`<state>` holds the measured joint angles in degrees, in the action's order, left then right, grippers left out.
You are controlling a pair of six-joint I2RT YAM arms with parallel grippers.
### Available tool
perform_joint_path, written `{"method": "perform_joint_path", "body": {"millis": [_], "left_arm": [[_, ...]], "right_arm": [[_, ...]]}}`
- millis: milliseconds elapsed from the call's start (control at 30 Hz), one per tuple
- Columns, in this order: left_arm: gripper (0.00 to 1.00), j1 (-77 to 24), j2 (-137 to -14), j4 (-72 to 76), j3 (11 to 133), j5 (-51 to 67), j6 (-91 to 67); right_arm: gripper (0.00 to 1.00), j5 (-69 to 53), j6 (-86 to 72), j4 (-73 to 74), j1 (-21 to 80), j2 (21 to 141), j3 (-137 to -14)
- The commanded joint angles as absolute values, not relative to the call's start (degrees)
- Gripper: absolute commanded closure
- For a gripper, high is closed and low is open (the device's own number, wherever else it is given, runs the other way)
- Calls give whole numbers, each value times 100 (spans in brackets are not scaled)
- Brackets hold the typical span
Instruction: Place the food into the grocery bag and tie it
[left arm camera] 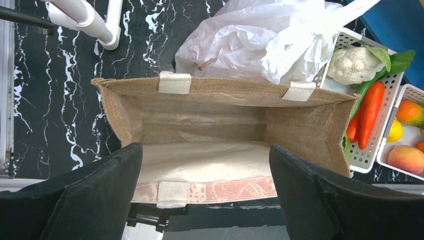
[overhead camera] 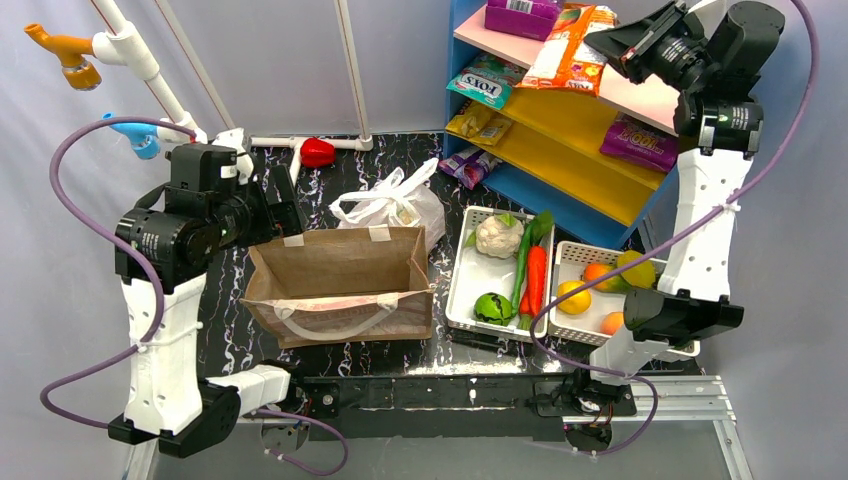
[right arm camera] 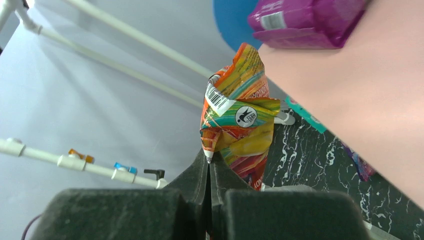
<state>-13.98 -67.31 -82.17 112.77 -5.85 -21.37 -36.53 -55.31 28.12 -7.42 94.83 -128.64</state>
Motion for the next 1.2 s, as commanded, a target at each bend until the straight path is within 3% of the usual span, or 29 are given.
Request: {"method": "perform_joint_path", "body": {"millis": [0, 300, 467, 733, 1167], "left_arm": [[2, -1360, -6736, -8010, 11174, -420, -2073], [2, -1358, -6842, -8111, 11220, -624, -1899], [2, -1355, -6784, -8264, 11176, -1131, -1968], [2, -1355, -6568, -8238, 11109, -1357, -2109], [2, -1360, -6482, -8108, 11026, -1224, -2162]], "right_arm": [[99, -4154, -5168, 2121, -386, 8990, -12689], [99, -3926, -3654, 2418, 1543, 8376, -12100], [99, -3708, -2264, 2346, 3212, 8048, -11078], [99, -3364, -478, 2192, 5067, 8231, -9743], [99, -3468, 154, 2034, 5836, 9325, -9777]]}}
